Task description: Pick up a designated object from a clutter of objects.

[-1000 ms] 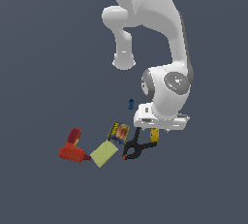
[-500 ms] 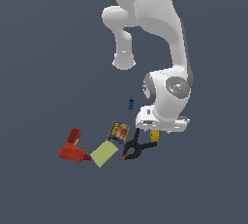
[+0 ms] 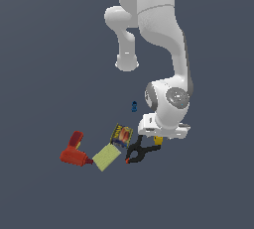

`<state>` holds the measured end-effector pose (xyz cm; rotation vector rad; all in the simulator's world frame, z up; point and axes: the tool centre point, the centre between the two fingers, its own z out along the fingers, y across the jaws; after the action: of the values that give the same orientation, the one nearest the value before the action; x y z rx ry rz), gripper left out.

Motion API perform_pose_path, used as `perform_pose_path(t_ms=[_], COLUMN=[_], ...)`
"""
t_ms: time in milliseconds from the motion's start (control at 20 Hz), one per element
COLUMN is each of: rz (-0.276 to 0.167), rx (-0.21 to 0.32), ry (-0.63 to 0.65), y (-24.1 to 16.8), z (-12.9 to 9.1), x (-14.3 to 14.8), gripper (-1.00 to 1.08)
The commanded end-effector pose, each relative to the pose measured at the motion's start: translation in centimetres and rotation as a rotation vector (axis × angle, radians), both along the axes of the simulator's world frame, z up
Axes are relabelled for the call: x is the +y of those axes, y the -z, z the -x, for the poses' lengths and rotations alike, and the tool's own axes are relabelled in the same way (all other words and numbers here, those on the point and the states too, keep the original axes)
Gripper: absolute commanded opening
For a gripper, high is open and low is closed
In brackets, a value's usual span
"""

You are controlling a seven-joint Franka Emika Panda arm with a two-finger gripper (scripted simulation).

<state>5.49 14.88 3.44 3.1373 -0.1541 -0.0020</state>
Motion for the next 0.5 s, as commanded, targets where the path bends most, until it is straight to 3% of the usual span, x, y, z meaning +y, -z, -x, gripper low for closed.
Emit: perform_pose_path(t_ms=[0, 200, 250, 450], rz=[0.0, 0.0, 0.0, 0.0], rx=[-0.001, -0.001, -0.001, -0.001], ry=[0.0, 0.001, 0.001, 0.001], y=[0.86, 1.24, 1.24, 1.24], z=[-0.03, -0.13, -0.13, -0.13], x=[0.03, 0.03, 0.03, 0.03], gripper=[1.0, 1.0, -1.0, -1.0])
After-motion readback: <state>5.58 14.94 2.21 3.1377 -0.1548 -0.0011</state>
